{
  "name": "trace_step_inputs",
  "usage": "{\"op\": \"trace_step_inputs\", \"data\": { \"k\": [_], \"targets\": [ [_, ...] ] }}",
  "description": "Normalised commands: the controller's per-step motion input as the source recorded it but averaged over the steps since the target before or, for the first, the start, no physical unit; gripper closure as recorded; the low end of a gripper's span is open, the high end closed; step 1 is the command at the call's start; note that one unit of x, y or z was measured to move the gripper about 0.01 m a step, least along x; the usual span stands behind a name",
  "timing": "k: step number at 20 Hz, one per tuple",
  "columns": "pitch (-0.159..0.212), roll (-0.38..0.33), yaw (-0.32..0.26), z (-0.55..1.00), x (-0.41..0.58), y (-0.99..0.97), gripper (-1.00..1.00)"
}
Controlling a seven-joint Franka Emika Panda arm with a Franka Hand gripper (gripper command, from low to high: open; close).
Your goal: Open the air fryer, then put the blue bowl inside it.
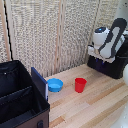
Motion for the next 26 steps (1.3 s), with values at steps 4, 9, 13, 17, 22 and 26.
{"op": "trace_step_inputs", "data": {
  "k": [4,9,13,17,22,26],
  "targets": [
    [-0.04,0.095,-0.165,0.27,-0.12,0.58,1.0],
    [-0.004,0.189,-0.065,0.32,-0.155,0.64,1.0],
    [0.05,0.271,-0.062,0.28,0.0,0.55,1.0],
    [0.049,0.275,-0.073,0.27,0.0,0.54,1.0],
    [0.051,0.221,-0.043,0.22,-0.025,0.66,1.0],
    [-0.109,0.006,0.0,-0.12,-0.179,1.0,1.0]
  ]
}}
